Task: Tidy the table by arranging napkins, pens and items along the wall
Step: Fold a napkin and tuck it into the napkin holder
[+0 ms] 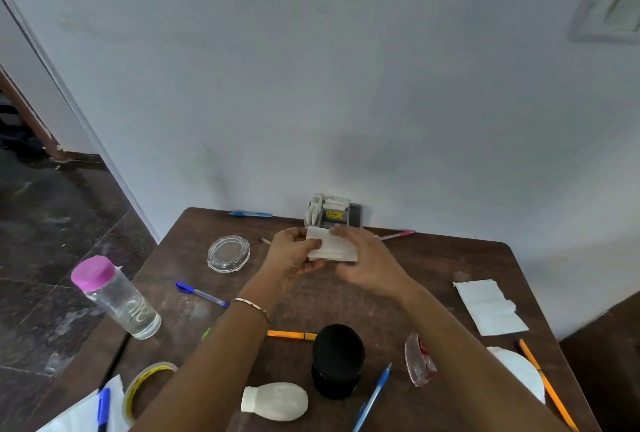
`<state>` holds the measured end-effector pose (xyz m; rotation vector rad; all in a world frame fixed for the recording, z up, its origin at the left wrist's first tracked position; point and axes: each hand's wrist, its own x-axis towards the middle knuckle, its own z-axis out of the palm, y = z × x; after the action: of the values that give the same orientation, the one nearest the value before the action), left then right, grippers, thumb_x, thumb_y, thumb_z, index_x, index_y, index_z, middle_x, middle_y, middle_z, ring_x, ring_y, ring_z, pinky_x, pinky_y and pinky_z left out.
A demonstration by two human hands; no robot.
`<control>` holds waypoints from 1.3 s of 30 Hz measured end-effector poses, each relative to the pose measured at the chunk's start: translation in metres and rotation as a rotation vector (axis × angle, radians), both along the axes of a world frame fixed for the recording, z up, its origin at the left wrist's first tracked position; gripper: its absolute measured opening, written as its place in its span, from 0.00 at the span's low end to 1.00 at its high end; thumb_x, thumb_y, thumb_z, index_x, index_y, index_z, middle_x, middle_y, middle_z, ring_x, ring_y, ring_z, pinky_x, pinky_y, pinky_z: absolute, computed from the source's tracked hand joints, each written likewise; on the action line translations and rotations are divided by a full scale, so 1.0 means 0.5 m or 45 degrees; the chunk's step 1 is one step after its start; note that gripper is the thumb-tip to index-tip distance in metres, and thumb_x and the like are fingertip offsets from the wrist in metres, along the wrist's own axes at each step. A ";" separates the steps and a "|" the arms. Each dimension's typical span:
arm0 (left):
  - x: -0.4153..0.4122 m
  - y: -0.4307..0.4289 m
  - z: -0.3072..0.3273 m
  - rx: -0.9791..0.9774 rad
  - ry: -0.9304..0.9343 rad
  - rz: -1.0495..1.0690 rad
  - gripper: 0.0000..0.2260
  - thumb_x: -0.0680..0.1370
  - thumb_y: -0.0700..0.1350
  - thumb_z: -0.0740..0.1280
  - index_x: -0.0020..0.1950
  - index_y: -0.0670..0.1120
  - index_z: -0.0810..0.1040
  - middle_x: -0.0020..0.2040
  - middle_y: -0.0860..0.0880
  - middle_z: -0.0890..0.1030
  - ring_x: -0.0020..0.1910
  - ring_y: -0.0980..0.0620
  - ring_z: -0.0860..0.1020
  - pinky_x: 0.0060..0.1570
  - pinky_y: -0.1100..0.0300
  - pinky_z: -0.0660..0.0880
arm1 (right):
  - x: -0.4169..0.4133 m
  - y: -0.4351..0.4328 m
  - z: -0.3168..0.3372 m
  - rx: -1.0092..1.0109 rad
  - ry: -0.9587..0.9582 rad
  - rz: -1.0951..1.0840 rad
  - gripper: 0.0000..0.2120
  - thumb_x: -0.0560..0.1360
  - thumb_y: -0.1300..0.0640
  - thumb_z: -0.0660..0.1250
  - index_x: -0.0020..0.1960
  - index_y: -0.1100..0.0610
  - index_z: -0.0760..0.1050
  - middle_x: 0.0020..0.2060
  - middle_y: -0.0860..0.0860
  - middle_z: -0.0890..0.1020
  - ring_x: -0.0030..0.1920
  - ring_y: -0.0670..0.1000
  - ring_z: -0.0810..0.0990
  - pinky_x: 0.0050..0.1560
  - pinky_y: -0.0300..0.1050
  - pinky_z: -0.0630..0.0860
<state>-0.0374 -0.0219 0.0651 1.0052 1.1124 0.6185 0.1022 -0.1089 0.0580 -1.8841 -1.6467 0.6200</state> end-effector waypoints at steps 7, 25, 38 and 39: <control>0.063 0.023 -0.013 0.189 0.014 -0.151 0.08 0.78 0.51 0.67 0.48 0.47 0.80 0.45 0.46 0.83 0.50 0.45 0.81 0.56 0.49 0.77 | 0.001 0.064 -0.043 0.078 -0.176 -0.233 0.30 0.72 0.45 0.70 0.70 0.51 0.66 0.60 0.50 0.79 0.57 0.51 0.79 0.57 0.47 0.77; 0.121 0.132 -0.051 0.168 -0.219 -0.389 0.23 0.79 0.63 0.46 0.53 0.52 0.76 0.51 0.49 0.84 0.46 0.58 0.83 0.44 0.66 0.76 | 0.095 0.210 -0.047 0.010 1.103 -0.762 0.08 0.75 0.58 0.69 0.51 0.61 0.80 0.42 0.56 0.85 0.42 0.52 0.85 0.41 0.43 0.81; 0.073 0.197 -0.141 0.115 -0.021 0.125 0.07 0.81 0.49 0.60 0.53 0.47 0.75 0.50 0.48 0.82 0.46 0.54 0.78 0.49 0.58 0.72 | 0.200 0.281 -0.068 0.104 0.602 -1.068 0.07 0.70 0.64 0.68 0.48 0.59 0.76 0.45 0.55 0.80 0.47 0.55 0.81 0.42 0.48 0.82; 0.067 0.205 -0.149 0.111 0.010 0.160 0.05 0.80 0.48 0.62 0.50 0.47 0.75 0.47 0.48 0.80 0.44 0.54 0.77 0.47 0.59 0.72 | 0.200 0.286 -0.071 0.085 0.510 -1.055 0.07 0.69 0.63 0.69 0.46 0.58 0.75 0.44 0.54 0.80 0.46 0.56 0.81 0.44 0.51 0.82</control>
<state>-0.0037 0.0804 -0.0092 1.0184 1.1697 0.7706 0.2021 0.0342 0.0225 -1.9996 -0.5418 0.5156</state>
